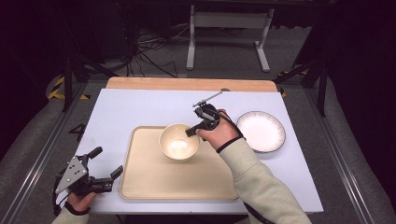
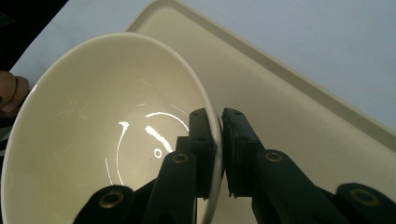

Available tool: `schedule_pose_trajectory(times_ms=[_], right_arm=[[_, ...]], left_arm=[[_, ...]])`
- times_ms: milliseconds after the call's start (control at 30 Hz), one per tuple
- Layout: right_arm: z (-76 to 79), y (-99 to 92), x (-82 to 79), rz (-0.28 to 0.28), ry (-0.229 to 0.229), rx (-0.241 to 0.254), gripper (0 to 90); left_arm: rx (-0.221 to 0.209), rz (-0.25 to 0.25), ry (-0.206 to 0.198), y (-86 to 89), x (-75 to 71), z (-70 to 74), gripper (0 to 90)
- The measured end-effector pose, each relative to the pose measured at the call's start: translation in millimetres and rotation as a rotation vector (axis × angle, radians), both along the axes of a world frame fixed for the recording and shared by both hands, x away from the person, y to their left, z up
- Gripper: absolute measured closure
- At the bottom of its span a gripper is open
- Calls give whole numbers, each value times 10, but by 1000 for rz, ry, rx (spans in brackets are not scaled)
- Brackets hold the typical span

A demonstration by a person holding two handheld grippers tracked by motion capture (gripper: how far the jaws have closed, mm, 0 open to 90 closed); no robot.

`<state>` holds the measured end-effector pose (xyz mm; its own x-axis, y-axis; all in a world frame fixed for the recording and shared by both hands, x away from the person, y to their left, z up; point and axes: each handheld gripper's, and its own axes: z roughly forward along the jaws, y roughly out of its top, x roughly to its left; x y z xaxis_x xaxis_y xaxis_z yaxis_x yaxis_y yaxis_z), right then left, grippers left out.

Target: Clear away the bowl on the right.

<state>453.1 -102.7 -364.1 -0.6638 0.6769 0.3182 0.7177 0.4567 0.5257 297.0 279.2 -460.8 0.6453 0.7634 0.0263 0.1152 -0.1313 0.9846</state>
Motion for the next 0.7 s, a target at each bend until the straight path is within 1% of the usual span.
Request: schedule_pose_trajectory(times_ms=[33, 67, 300, 433, 700], right_arm=[[-41, 5, 2, -2, 4, -2, 827], [-41, 5, 2, -2, 4, -2, 827], [-174, 11, -2, -2, 11, -11, 825], [-232, 17, 1, 0, 18, -12, 824], [-333, 3, 15, -14, 33, -28, 822]], left_arm=[[-2, 1, 1, -1, -1, 0, 15], [-2, 0, 1, -1, -1, 0, 15], [-1, 2, 0, -1, 1, 0, 15], [-1, 1, 0, 0, 1, 0, 15], [-2, 0, 1, -1, 0, 0, 15]])
